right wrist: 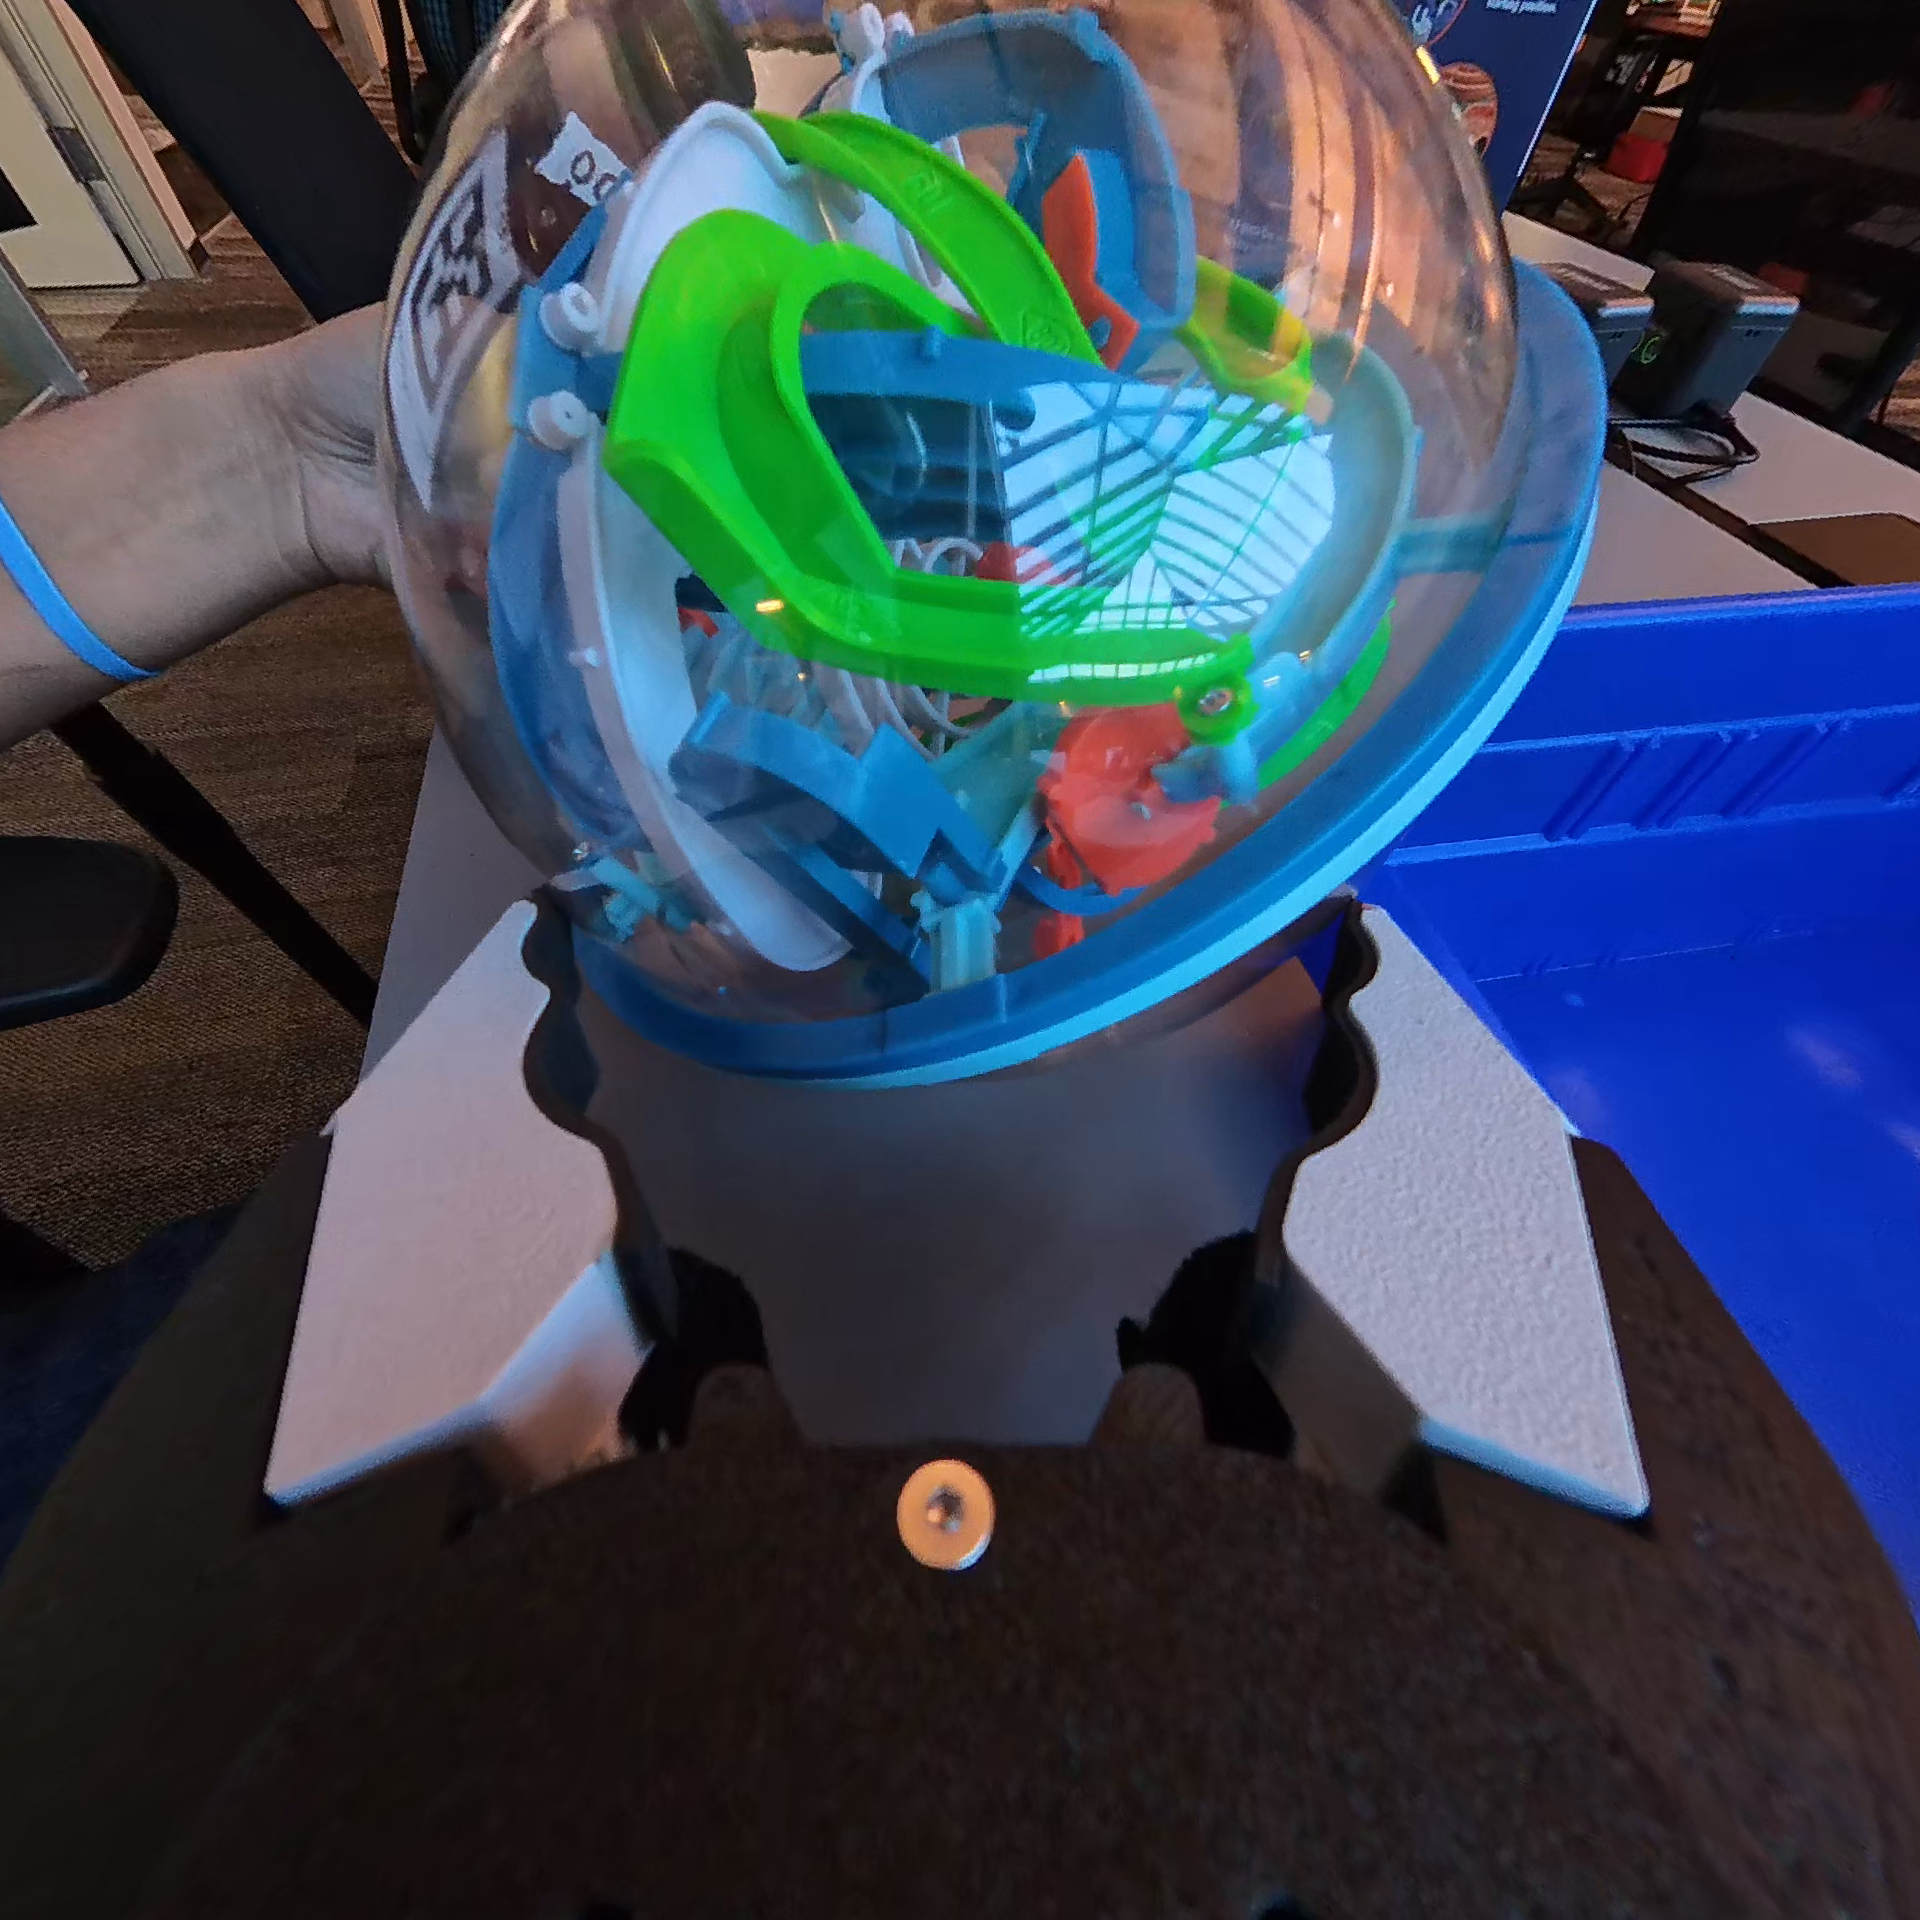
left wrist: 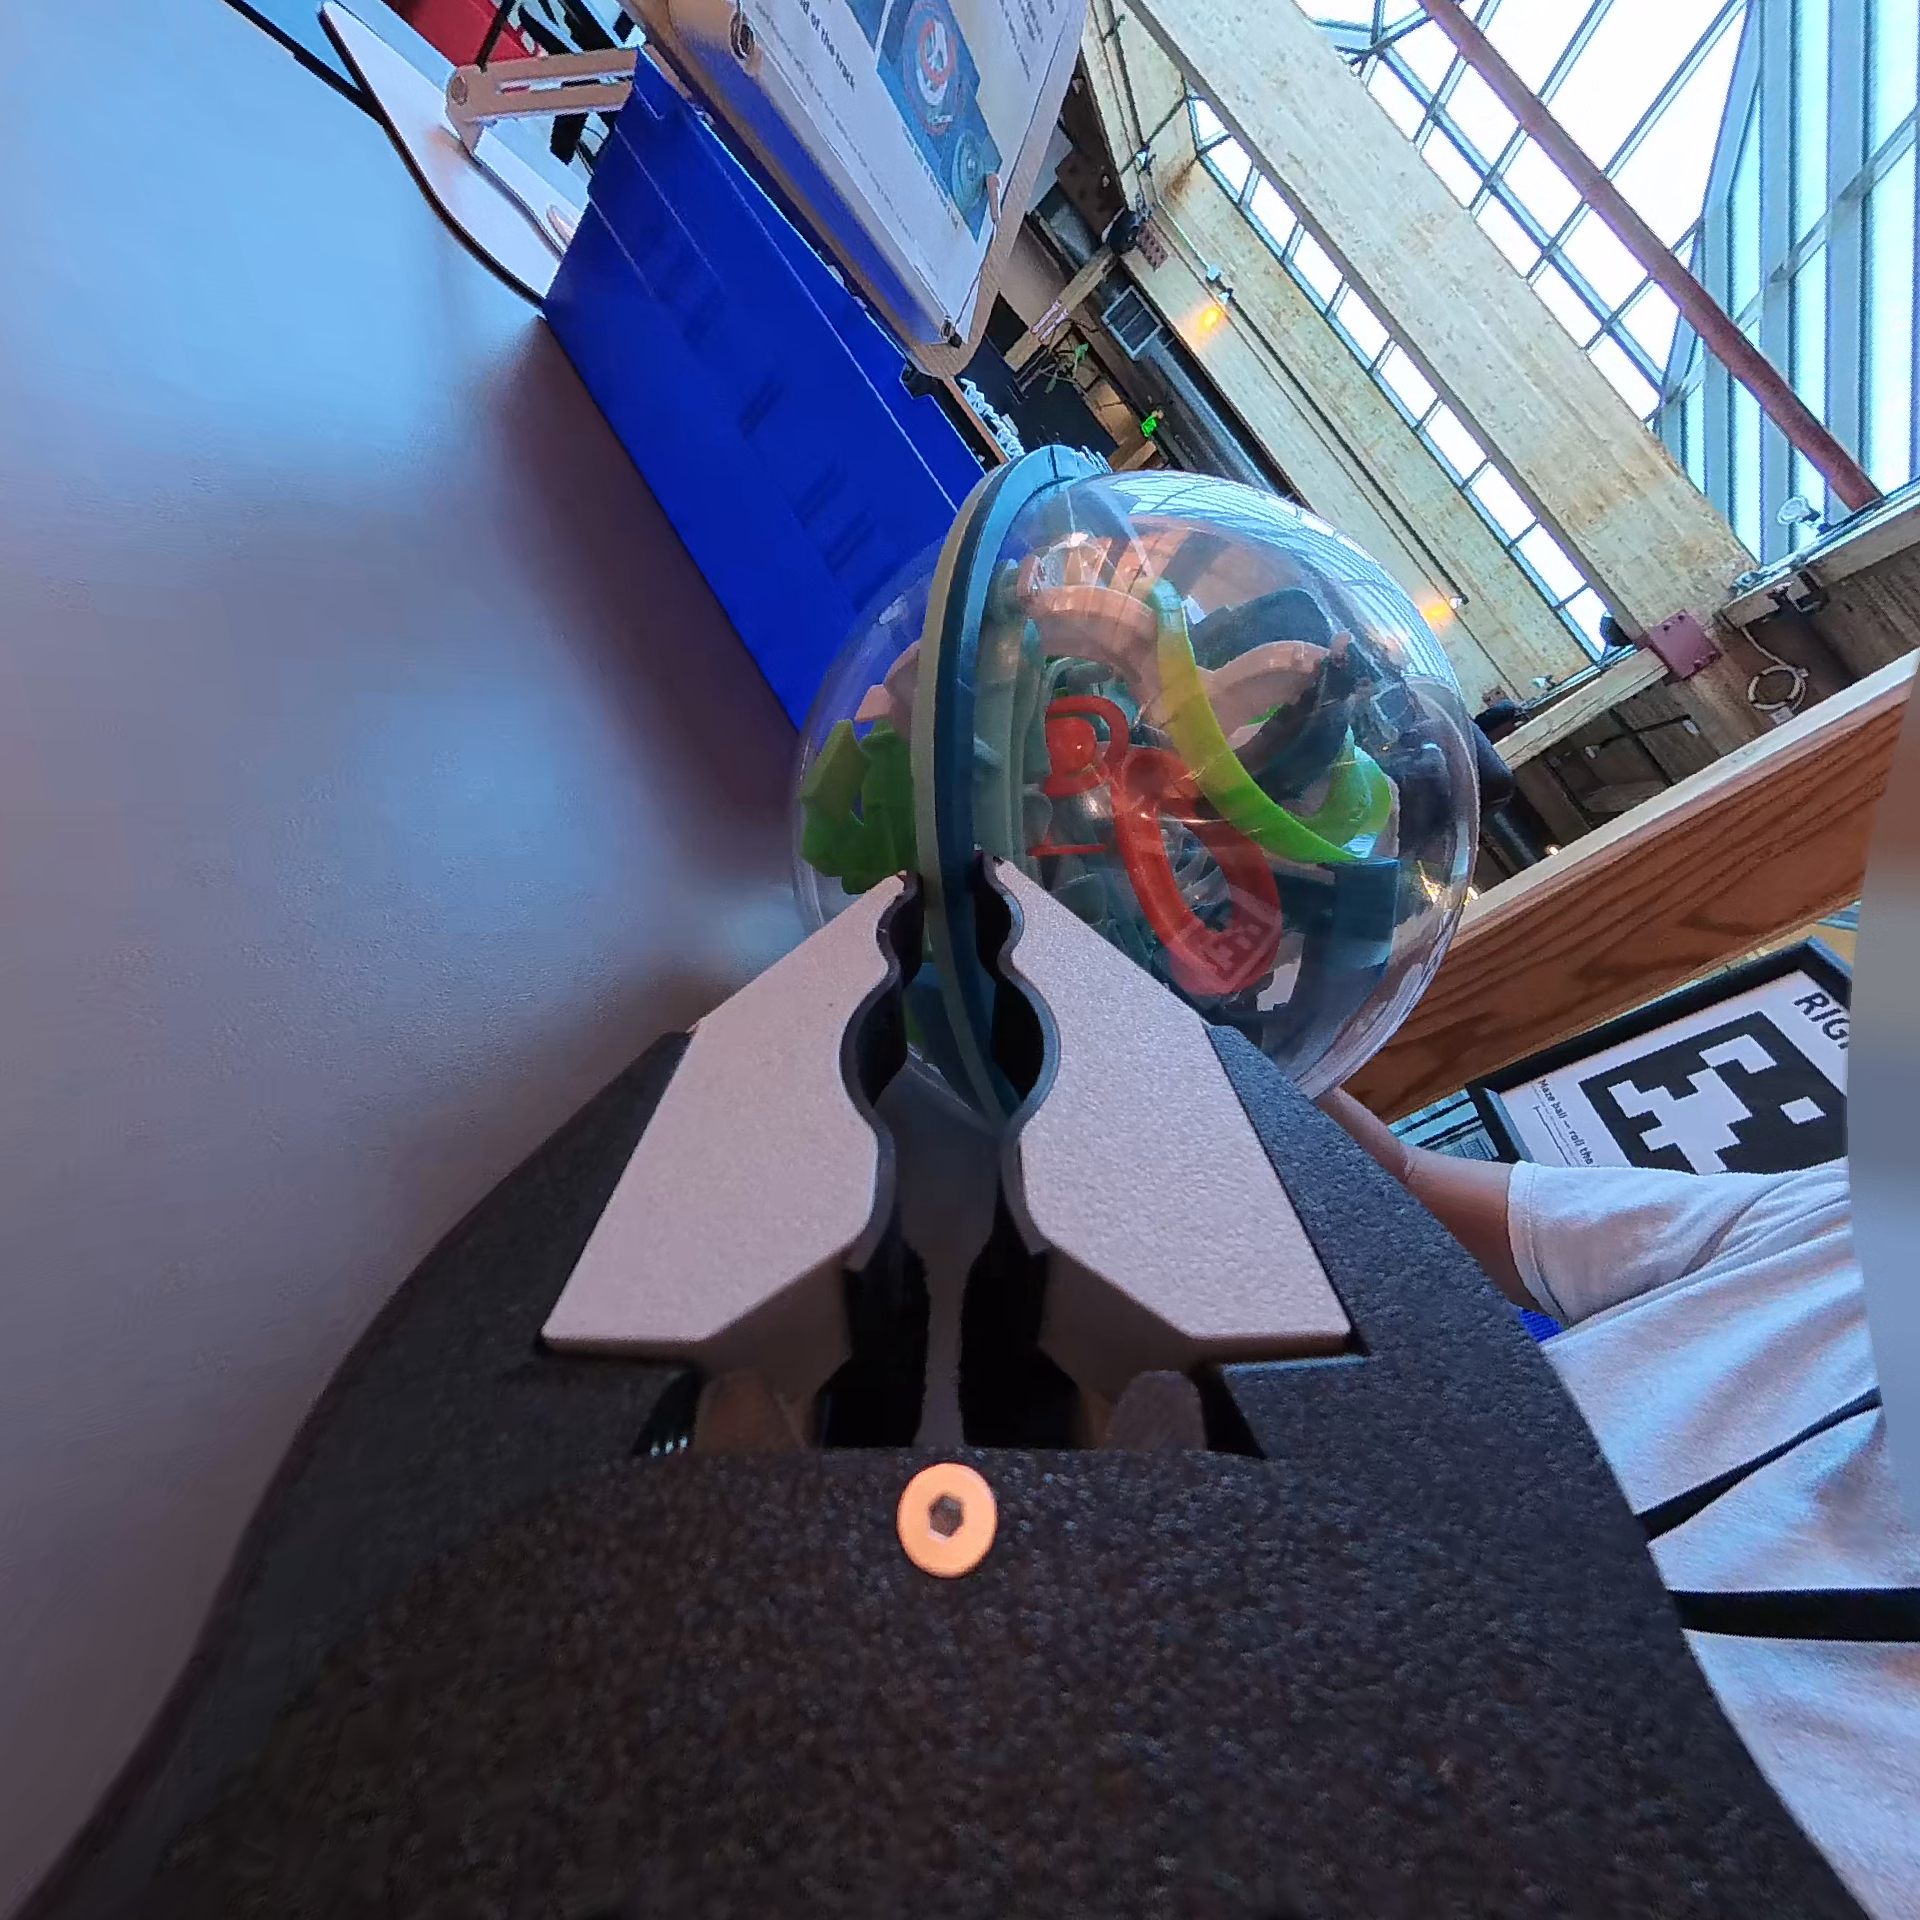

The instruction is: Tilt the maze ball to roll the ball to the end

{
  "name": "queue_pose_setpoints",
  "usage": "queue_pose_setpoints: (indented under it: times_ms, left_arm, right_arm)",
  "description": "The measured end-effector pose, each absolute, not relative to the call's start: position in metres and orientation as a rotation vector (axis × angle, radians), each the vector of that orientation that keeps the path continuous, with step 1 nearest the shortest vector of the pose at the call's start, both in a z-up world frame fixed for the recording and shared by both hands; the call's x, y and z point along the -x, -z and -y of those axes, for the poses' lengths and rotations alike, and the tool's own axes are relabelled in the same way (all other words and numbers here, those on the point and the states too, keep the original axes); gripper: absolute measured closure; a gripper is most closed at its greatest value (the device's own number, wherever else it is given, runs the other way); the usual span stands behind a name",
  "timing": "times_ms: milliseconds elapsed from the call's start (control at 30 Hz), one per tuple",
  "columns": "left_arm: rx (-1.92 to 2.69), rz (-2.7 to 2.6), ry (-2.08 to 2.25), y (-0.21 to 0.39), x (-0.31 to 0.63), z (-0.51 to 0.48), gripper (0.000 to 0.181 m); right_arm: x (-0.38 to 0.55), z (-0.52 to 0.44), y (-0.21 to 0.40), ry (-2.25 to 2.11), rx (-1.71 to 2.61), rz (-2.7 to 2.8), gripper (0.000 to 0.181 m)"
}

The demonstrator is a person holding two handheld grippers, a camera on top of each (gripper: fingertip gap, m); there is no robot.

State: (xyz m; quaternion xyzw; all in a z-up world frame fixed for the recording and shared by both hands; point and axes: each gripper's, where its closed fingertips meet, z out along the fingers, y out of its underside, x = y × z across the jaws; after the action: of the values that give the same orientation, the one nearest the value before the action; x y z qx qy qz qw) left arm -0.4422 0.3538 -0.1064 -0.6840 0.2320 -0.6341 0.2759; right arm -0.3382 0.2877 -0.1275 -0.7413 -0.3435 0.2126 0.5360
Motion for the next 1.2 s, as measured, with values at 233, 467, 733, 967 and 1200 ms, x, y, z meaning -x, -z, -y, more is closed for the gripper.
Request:
queue_pose_setpoints:
  times_ms: [233,467,733,967,1200]
  left_arm:
    - [1.838,-0.624,1.707,0.106,0.442,-0.353,0.174]
    - [1.802,-0.668,1.668,0.103,0.441,-0.349,0.174]
    - [1.475,-0.907,1.487,0.053,0.431,-0.314,0.174]
    - [1.230,-1.034,1.299,-0.017,0.423,-0.268,0.174]
    - [1.063,-1.162,1.009,-0.069,0.399,-0.206,0.173]
  right_arm:
    - [0.339,-0.288,0.128,-0.502,1.771,0.822,0.041]
    - [0.338,-0.286,0.131,-0.472,1.779,0.841,0.040]
    - [0.325,-0.287,0.149,-0.203,1.797,0.966,0.037]
    - [0.329,-0.275,0.092,-0.200,1.477,0.907,0.037]
    - [0.318,-0.260,0.044,-0.096,1.165,0.805,0.037]
